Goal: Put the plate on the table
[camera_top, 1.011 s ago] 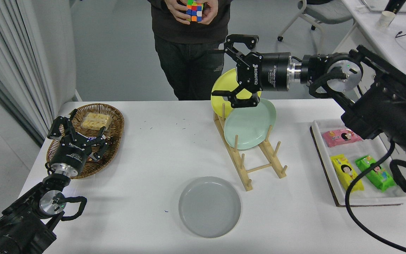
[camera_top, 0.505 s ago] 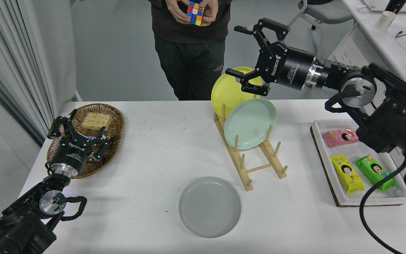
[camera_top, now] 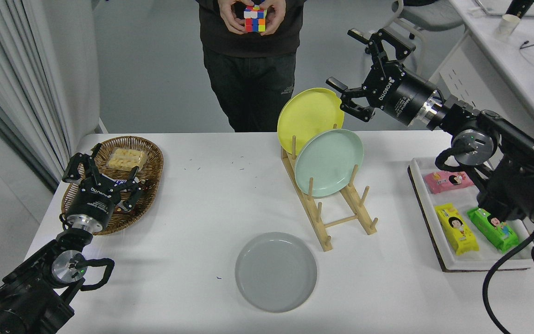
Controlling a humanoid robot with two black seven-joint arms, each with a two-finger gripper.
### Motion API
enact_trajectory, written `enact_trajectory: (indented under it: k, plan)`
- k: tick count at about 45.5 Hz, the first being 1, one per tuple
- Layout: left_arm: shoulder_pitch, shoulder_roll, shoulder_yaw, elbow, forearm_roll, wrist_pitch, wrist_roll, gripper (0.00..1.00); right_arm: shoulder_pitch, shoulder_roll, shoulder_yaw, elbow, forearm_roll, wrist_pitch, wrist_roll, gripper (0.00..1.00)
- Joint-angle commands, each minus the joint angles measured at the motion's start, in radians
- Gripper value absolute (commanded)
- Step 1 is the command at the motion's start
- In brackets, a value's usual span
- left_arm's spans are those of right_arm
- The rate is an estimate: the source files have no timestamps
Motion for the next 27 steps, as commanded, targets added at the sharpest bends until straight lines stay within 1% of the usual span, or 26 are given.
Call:
enact_trajectory:
  k: [1, 7, 12, 15, 27]
  plan:
    - [0.0, 0.0, 0.0, 0.0, 0.0, 0.0, 0.0, 0.98, -0.01, 0.039, -0.051, -0.174, -0.03, -0.014, 0.086, 0.99]
    - [0.0, 0.0, 0.0, 0.0, 0.0, 0.0, 0.0, 0.98, -0.05, 0.07, -0.03, -0.208, -0.005, -0.015, 0.086, 0.99]
    - [0.0, 0.0, 0.0, 0.0, 0.0, 0.0, 0.0, 0.98, -0.105, 0.068, -0.021, -0.188, 0.096, -0.009, 0.084, 0.99]
    - [0.0, 0.0, 0.0, 0.0, 0.0, 0.0, 0.0, 0.98, -0.139, 0.067, -0.005, -0.178, 0.127, -0.004, 0.084, 0.99]
    - [0.0, 0.0, 0.0, 0.0, 0.0, 0.0, 0.0, 0.98, -0.279, 0.064, 0.179, -0.067, 0.125, -0.001, 0.076, 0.99]
